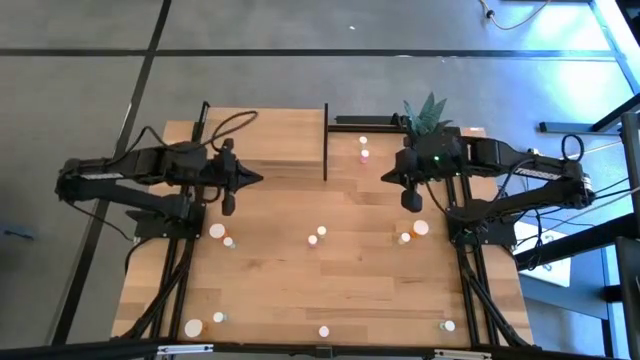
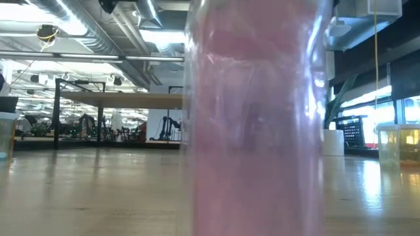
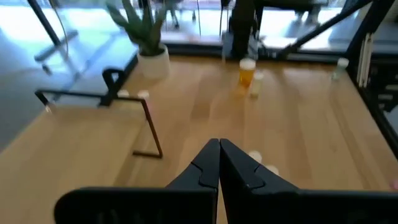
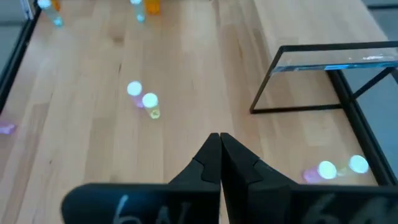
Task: Pick and place medicine bottles onto shelf by color
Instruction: Put the bottom left yellow pill bottle on the shelf
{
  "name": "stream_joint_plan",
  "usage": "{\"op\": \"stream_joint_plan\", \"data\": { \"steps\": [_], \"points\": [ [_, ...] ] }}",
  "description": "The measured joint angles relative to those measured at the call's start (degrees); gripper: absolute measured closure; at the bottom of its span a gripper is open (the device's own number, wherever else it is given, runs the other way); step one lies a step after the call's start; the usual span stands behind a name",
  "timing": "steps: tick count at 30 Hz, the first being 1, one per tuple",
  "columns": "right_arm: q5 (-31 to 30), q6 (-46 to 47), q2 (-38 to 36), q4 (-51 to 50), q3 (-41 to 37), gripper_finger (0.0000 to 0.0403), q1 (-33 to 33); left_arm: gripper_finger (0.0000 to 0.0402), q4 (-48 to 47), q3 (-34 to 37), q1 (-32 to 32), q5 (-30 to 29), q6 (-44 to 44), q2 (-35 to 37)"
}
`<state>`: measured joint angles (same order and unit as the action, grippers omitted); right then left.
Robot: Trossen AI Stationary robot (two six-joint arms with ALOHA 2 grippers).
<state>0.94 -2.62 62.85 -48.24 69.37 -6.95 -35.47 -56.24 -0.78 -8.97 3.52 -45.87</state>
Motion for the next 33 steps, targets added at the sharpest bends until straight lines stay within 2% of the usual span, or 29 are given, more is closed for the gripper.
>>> {"op": "stream_joint_plan", "data": {
  "steps": [6, 10, 18, 29, 33],
  "points": [
    [0.4, -0.9, 8.4, -10.1, 9.0, 0.0403, 0.1, 0.0401, -8.5, -5.0, 3.8, -2.6, 6.2, -5.7],
    [1.0, -1.0, 12.6, -11.1, 11.6, 0.0386, 0.1, 0.0401, -10.1, -5.9, 5.3, -3.0, 8.7, -6.7],
    [1.1, -2.2, 16.9, -11.2, 15.0, 0.0304, 0.1, 0.0401, -12.2, -5.9, 7.2, -3.6, 9.9, -6.5],
    [2.5, -4.1, 17.4, -6.6, 15.3, 0.0171, 0.8, 0.0401, -13.9, -5.9, 7.8, -3.6, 10.1, -6.5],
    [7.0, -6.9, 18.0, -5.8, 15.3, 0.0150, 2.3, 0.0401, -14.2, -5.9, 7.8, -3.6, 10.1, -6.5]
  ]
}}
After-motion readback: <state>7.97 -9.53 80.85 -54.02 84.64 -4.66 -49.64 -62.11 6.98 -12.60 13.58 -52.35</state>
